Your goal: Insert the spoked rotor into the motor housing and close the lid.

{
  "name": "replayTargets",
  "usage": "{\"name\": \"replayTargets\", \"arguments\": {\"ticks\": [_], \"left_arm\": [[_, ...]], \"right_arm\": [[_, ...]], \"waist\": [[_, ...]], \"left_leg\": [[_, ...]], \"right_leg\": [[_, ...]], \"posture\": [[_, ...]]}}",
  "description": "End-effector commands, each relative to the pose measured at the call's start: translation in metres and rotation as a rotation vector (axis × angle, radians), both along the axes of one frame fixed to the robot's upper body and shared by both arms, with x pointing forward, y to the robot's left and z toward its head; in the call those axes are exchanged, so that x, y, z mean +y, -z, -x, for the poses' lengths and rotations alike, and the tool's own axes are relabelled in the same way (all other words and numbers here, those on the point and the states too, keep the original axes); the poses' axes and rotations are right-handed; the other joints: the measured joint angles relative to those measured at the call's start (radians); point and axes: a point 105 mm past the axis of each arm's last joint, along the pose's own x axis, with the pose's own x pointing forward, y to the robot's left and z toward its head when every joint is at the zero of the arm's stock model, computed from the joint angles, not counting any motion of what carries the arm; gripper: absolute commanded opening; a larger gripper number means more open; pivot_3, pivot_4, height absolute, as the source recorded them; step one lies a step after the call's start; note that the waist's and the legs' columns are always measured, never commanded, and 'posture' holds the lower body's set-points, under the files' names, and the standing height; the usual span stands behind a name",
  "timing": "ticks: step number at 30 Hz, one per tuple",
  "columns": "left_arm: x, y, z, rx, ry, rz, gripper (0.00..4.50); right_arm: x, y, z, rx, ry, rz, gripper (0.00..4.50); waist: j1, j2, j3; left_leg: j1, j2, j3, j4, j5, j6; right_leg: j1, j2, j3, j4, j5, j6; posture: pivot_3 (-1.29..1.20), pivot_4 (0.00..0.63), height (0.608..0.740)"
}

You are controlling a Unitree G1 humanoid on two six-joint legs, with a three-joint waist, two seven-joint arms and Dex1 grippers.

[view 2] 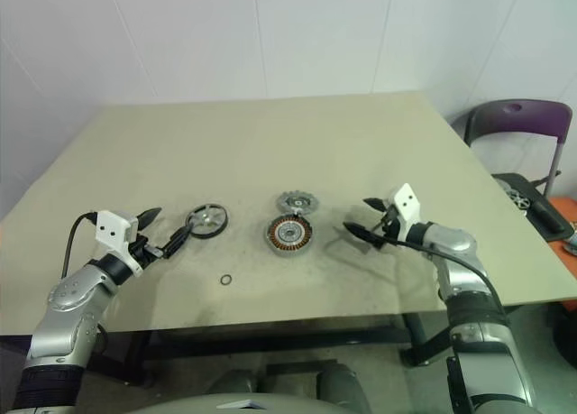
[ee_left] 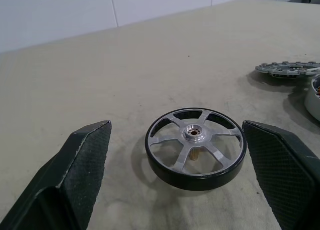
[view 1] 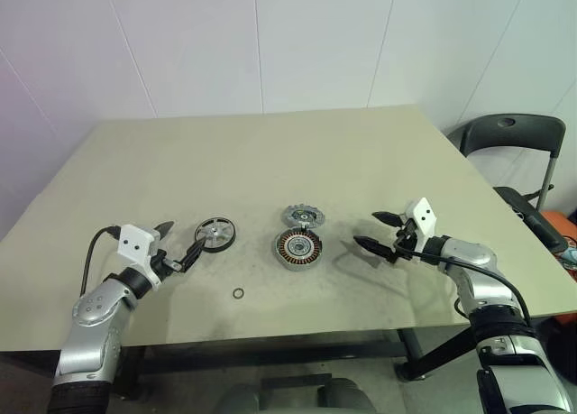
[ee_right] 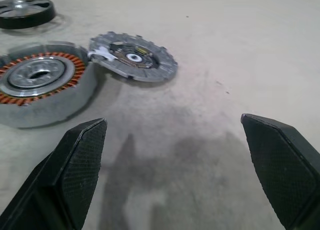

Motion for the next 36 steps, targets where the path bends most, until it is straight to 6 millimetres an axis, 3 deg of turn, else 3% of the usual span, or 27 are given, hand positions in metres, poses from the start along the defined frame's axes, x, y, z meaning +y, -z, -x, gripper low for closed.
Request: {"name": "replayTargets", "arguments": {"ticks": [1, 6, 11, 18, 27, 36], "left_arm": [[-0.001, -0.019, -0.003, -0.066, 0.011, -0.019, 4.46], [0.000, -0.020, 0.001, -0.064, 0.019, -0.024, 4.46], [0.003, -0.022, 0.003, -0.065, 0.023, -0.042, 4.46], [-0.001, -0.021, 0.006, -0.065, 0.035, -0.044, 4.46], [0.002, -0.021, 0.011, -0.080, -0.003, -0.045, 4.46], [0.008, -0.017, 0.022, -0.077, -0.054, -0.035, 4.46]], "right_arm": [[0.012, -0.031, -0.007, -0.078, -0.070, 0.052, 4.50], [0.035, -0.051, -0.005, -0.081, -0.196, 0.142, 4.50], [0.051, -0.050, 0.006, 0.058, -0.322, 0.379, 4.50], [0.100, -0.070, 0.020, 0.039, -0.591, 0.621, 4.50], [0.132, -0.054, 0.019, 0.045, -0.764, 0.849, 4.50], [0.136, -0.033, 0.022, 0.037, -0.858, 0.935, 4.50]], "waist": [[0.000, 0.000, 0.000], [0.000, 0.000, 0.000], [0.002, 0.000, 0.000], [-0.002, 0.001, 0.001], [0.001, 0.000, 0.000], [0.002, 0.000, 0.000]], "left_leg": [[0.000, 0.000, 0.000, 0.000, 0.000, 0.000], [0.000, 0.000, 0.000, 0.000, 0.000, 0.000], [0.000, 0.000, 0.000, 0.000, 0.000, 0.000], [-0.001, 0.000, 0.000, -0.001, 0.000, 0.000], [-0.003, 0.000, -0.001, -0.001, 0.000, 0.000], [-0.012, 0.000, -0.001, 0.000, 0.000, 0.000]], "right_leg": [[0.000, 0.000, 0.000, 0.000, 0.000, 0.000], [0.000, 0.000, 0.000, 0.000, 0.000, 0.000], [-0.001, 0.000, 0.000, 0.000, 0.000, 0.000], [-0.002, 0.000, 0.000, 0.000, -0.001, 0.001], [-0.004, -0.001, -0.001, -0.002, 0.000, 0.000], [-0.012, -0.001, -0.001, -0.001, 0.001, 0.000]], "posture": [[0.00, 0.000, 0.740], [0.00, 0.000, 0.740], [0.00, 0.000, 0.740], [0.00, 0.000, 0.740], [0.00, 0.000, 0.740], [0.00, 0.000, 0.740]]}}
